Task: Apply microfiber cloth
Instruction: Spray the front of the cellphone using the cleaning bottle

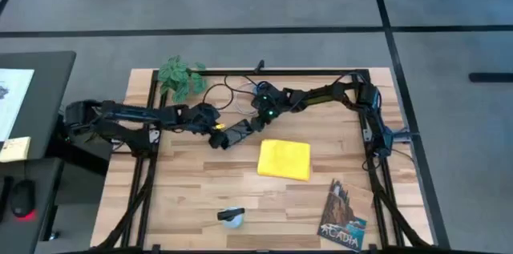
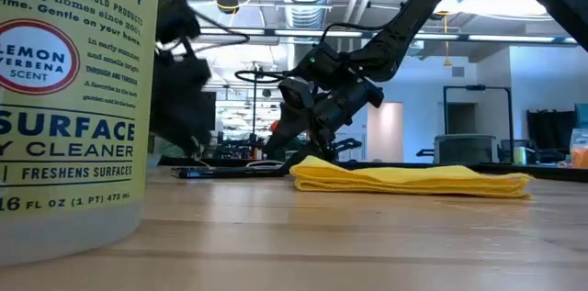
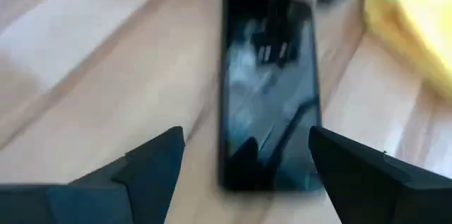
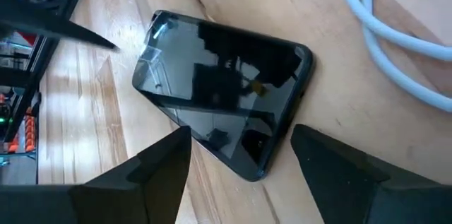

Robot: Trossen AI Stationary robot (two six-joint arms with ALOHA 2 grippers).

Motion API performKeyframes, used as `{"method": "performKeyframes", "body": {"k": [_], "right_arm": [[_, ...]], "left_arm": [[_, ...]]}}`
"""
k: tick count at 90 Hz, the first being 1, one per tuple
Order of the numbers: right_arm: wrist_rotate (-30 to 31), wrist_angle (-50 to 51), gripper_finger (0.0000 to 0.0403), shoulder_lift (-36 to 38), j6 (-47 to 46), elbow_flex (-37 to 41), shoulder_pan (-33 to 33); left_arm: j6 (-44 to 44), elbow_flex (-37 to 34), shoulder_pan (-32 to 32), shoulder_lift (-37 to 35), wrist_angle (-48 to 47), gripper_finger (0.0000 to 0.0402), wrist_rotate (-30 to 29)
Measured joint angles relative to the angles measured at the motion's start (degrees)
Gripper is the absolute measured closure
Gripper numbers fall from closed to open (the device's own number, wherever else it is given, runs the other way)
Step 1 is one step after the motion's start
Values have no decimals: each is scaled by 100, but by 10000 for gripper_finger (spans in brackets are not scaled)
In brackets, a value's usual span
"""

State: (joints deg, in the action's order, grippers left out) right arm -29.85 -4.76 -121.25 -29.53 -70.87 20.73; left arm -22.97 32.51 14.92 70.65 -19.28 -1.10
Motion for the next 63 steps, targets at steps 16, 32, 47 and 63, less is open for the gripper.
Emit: {"method": "performKeyframes", "body": {"k": [16,32,47,63], "right_arm": [[3,-8,158,0,85,0,0],[11,-2,158,-2,151,0,-11],[22,8,159,-2,154,0,-11],[26,21,159,-2,152,0,-2]], "left_arm": [[63,71,-308,-172,-1114,120,42],[-231,-219,-691,292,-199,135,64],[-307,-283,-759,915,512,137,-101],[-152,-284,-761,1185,1143,137,-208]]}}
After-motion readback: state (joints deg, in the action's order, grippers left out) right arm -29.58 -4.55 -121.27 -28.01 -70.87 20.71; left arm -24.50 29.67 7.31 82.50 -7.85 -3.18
